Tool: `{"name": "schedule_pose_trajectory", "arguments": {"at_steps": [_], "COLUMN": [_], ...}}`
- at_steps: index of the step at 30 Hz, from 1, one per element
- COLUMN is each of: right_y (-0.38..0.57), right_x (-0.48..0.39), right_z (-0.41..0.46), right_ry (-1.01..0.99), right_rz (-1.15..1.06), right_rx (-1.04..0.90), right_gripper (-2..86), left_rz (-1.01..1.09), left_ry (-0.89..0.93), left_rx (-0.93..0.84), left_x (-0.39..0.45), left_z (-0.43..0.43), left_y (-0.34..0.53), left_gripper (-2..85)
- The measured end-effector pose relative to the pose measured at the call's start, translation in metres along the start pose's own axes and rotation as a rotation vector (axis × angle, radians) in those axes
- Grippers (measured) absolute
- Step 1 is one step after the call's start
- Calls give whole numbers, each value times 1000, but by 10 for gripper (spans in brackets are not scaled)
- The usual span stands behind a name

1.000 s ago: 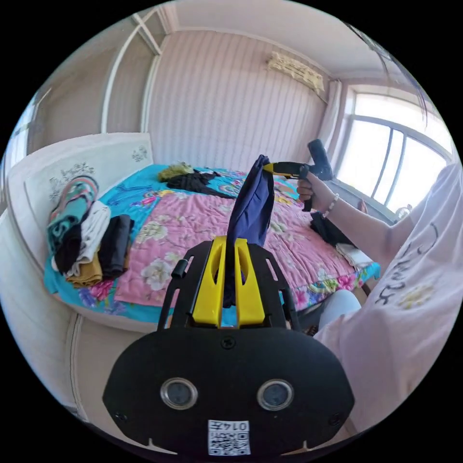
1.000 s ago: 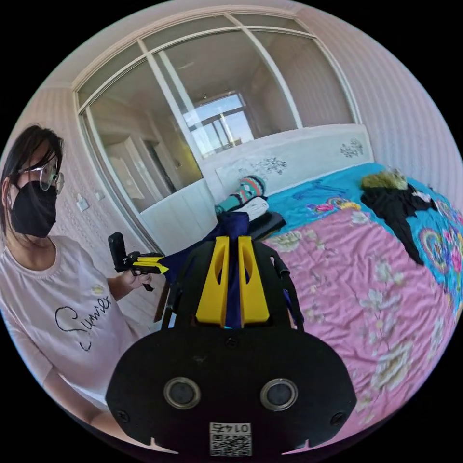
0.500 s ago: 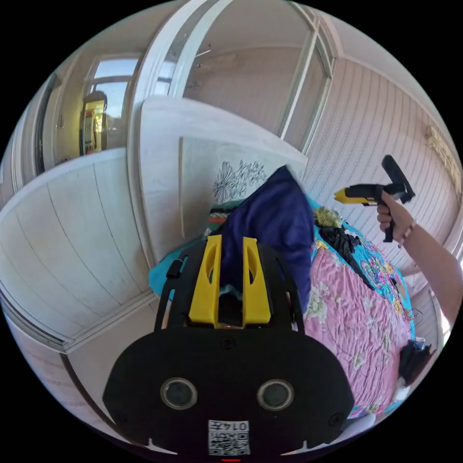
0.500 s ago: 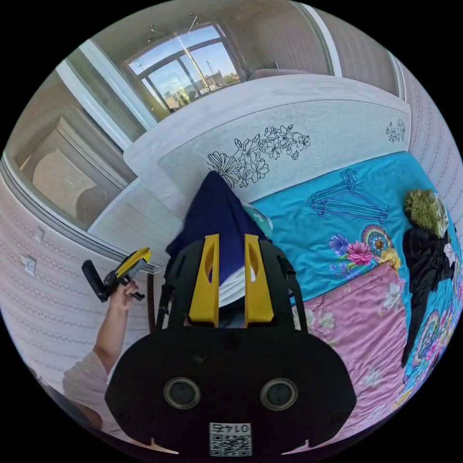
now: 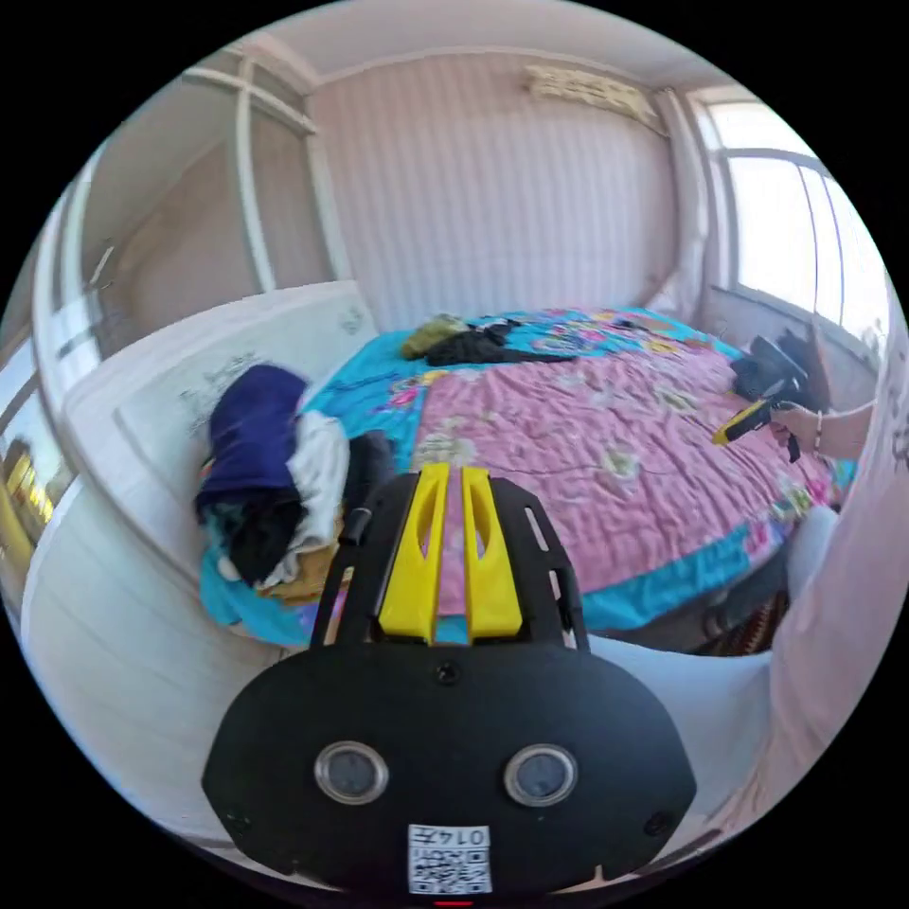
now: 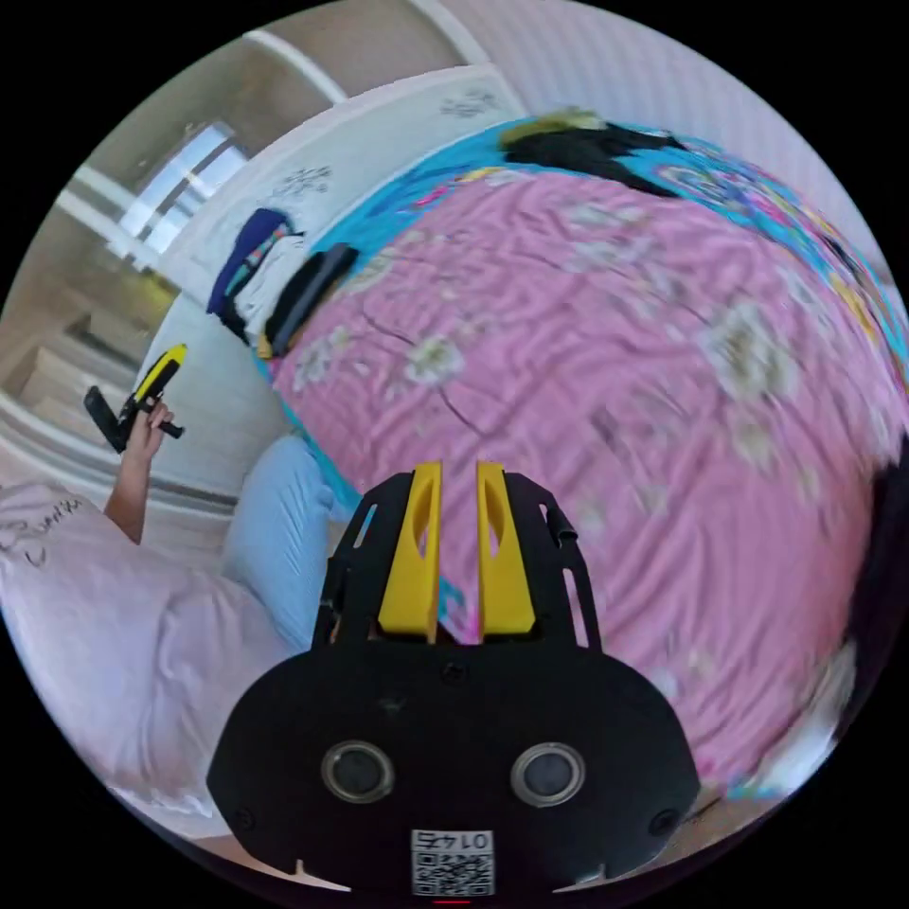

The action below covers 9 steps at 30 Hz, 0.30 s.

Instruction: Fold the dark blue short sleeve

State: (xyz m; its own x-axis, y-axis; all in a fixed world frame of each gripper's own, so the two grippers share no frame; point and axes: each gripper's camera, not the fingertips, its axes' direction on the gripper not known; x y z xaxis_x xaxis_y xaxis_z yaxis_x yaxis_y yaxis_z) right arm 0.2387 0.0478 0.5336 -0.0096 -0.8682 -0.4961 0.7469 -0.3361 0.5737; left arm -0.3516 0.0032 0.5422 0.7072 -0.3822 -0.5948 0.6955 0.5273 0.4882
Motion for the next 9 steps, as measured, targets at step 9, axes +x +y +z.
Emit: {"name": "schedule_pose_trajectory", "arguments": {"at_steps": [9], "right_y": [285], "right_x": [85], "right_z": [-198], "right_ry": [365], "right_rz": [607], "right_rx": [356], "right_gripper": [72], "left_rz": [318], "left_ry": [712], "left_rx": [195], "left_x": [329], "left_z": [62], "left_y": [-75], "left_gripper": [85]}}
